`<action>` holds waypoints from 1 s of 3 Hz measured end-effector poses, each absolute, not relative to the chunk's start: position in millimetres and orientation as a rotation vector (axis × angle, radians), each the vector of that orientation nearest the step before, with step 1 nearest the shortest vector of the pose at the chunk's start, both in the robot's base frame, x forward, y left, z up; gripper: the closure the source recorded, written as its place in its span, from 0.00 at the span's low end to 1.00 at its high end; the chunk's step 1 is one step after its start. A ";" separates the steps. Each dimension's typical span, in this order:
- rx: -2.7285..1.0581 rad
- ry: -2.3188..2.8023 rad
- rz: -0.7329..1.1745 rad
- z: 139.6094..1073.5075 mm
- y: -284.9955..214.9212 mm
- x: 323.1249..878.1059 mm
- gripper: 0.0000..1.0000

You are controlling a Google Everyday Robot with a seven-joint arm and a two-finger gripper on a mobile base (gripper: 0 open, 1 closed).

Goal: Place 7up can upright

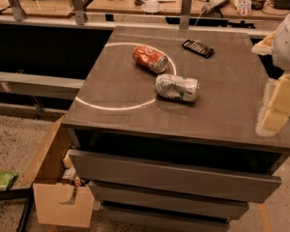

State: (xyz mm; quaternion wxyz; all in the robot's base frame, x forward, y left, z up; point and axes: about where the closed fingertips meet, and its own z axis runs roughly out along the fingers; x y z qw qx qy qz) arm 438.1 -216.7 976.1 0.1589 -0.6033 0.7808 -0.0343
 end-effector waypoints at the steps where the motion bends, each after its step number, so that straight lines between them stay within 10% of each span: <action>1: -1.725 2.232 -0.098 976.2 -216.7 438.1 0.00; 3: -1.722 2.226 -0.133 969.4 -193.2 482.6 0.00</action>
Offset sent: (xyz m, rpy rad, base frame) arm 0.0405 0.0221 -0.0080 -0.0043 -0.0298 0.0039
